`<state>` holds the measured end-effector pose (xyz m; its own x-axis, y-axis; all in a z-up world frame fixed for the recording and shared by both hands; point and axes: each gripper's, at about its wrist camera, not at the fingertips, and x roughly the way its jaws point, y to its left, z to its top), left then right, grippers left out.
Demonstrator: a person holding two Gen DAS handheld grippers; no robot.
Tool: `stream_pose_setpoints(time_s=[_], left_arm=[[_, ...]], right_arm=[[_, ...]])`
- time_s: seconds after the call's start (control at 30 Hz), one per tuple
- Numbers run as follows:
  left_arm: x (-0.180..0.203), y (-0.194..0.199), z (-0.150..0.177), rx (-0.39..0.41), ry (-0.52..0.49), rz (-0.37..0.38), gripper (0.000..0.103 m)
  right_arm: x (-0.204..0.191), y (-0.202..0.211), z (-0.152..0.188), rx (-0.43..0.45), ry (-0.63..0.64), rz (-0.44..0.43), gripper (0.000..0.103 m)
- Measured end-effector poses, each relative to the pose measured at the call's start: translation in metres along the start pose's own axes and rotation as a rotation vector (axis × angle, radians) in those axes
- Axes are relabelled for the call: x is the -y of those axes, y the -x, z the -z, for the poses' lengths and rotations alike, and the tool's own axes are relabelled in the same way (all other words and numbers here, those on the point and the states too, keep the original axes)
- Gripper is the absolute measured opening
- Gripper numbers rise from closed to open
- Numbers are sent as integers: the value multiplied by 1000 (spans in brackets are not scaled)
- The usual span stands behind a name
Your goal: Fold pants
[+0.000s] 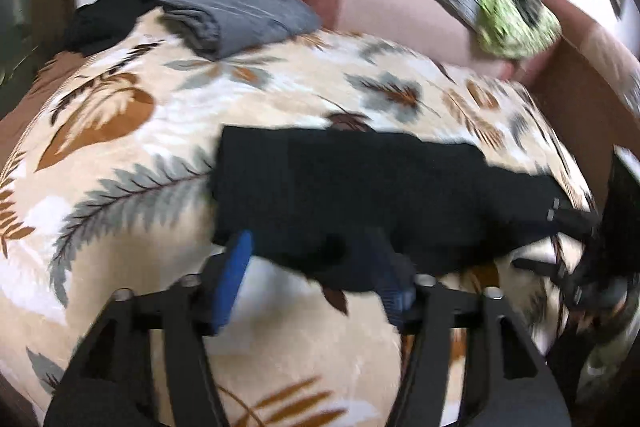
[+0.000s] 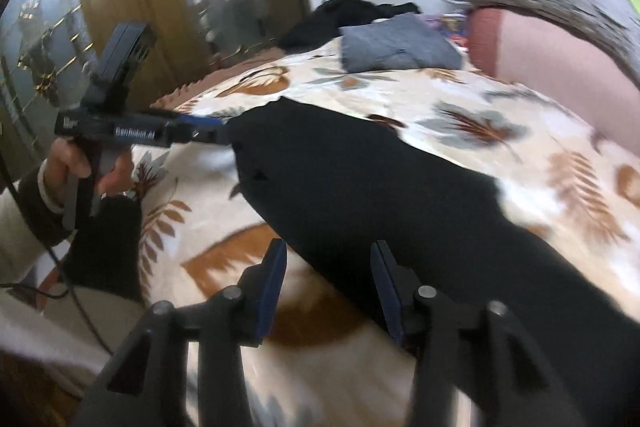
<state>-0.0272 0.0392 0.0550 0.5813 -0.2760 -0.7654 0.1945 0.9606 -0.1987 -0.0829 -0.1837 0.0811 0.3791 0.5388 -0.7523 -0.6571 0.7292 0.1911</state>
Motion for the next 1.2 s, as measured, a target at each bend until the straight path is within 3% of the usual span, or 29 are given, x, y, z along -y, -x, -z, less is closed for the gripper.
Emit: stream_pose_setpoints(time_s=[0.17, 0.2, 0.23, 0.27, 0.3, 0.37, 0.4, 0.5, 0.73, 0.87, 0.9, 0.93, 1.03, 1.07, 1.1, 1.2], left_arm=[[-9, -19, -6, 13, 56, -1, 60], [-9, -22, -6, 17, 51, -2, 60], [-7, -24, -7, 16, 41, -7, 59], [-6, -27, -7, 13, 28, -17, 56], [-4, -27, -7, 13, 17, -29, 44], [-4, -24, -7, 8, 10, -46, 27], [-6, -20, -8, 9, 17, -45, 23], [-10, -7, -5, 28, 38, -29, 23], [-12, -19, 6, -10, 49, -75, 23], [-9, -7, 0, 13, 54, -84, 23], [-7, -1, -3, 31, 59, -95, 23], [-7, 3, -5, 48, 64, -102, 24], [1, 16, -13, 109, 65, -96, 28], [7, 17, -15, 122, 54, -88, 33], [11, 17, -17, 124, 43, -79, 41], [28, 6, -19, 111, -10, -72, 43]], right_arm=[[-16, -50, -21, -39, 36, -4, 42], [-16, -56, -22, -47, 33, 1, 32], [-15, -62, -24, -58, 22, -5, 5], [-15, -65, -24, -63, 13, -6, 4], [-15, -64, -25, -59, 2, -3, 4], [-16, -53, -25, -32, -15, -20, 4], [-18, -45, -24, -19, -21, -31, 4], [-27, -33, -20, -13, -28, -52, 4], [-28, -62, 2, -88, -76, -73, 4], [-10, -32, -9, -21, -171, -98, 21], [-4, -25, -10, 0, -188, -87, 31], [7, -12, -11, 39, -214, -59, 35], [44, 9, -11, 87, -304, 45, 35], [57, 10, -12, 87, -342, 83, 36], [71, 11, -12, 84, -387, 117, 37], [110, 2, -11, 54, -498, 166, 37]])
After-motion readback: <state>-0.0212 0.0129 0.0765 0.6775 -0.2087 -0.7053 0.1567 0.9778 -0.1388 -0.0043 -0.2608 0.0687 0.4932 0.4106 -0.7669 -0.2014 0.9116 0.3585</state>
